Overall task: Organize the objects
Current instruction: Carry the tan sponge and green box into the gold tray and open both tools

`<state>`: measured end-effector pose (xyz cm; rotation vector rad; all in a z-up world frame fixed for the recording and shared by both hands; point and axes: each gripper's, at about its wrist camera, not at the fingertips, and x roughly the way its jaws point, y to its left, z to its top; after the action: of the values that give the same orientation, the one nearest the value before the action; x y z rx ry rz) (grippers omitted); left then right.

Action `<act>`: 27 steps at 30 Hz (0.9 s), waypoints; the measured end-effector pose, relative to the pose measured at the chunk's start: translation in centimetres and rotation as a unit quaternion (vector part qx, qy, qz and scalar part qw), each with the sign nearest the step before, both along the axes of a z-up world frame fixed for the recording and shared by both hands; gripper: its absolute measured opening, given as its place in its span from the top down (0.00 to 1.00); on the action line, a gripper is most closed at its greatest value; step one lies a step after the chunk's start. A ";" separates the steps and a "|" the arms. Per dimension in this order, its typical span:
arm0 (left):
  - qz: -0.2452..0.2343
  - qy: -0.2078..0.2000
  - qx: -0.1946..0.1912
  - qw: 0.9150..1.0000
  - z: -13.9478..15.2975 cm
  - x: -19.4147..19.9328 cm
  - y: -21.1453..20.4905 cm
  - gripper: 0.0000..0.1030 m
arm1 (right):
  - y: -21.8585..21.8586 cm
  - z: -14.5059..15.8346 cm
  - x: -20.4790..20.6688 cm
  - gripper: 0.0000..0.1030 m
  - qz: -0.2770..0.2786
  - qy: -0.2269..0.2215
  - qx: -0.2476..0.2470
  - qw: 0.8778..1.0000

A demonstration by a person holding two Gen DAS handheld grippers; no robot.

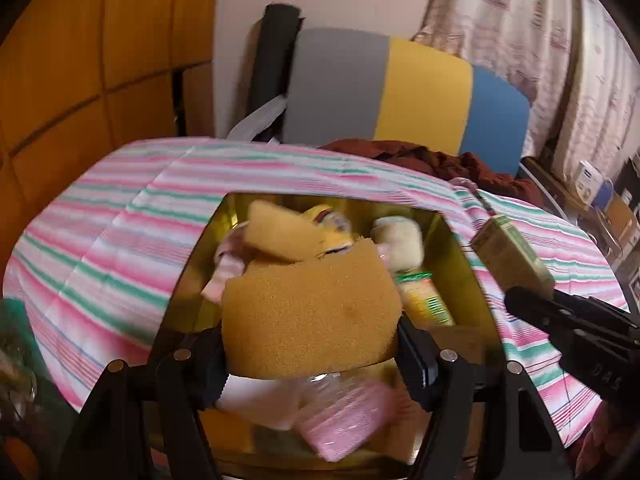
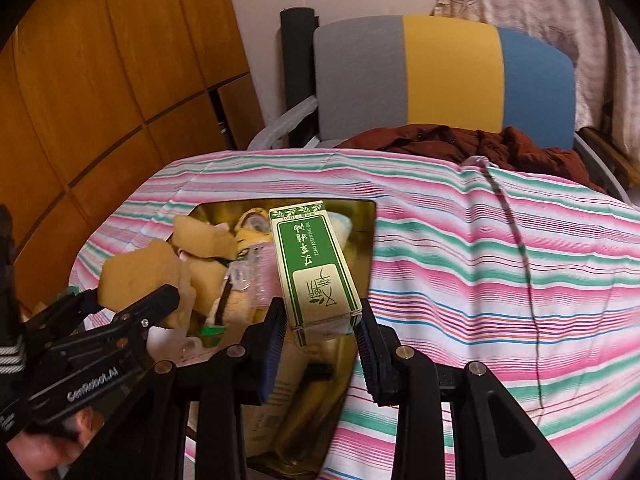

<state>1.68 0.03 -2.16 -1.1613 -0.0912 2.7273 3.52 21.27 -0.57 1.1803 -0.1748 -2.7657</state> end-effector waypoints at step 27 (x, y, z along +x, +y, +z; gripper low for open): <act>-0.073 -0.026 0.019 0.997 -1.8 -2.3 1.4 0.30 | -0.4 -1.8 -1.8 0.51 -0.007 -0.050 -0.058 0.997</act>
<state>-0.59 1.44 -3.99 -1.1792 -0.0610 2.5588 1.71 20.84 -2.35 1.2926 -0.3494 -2.6678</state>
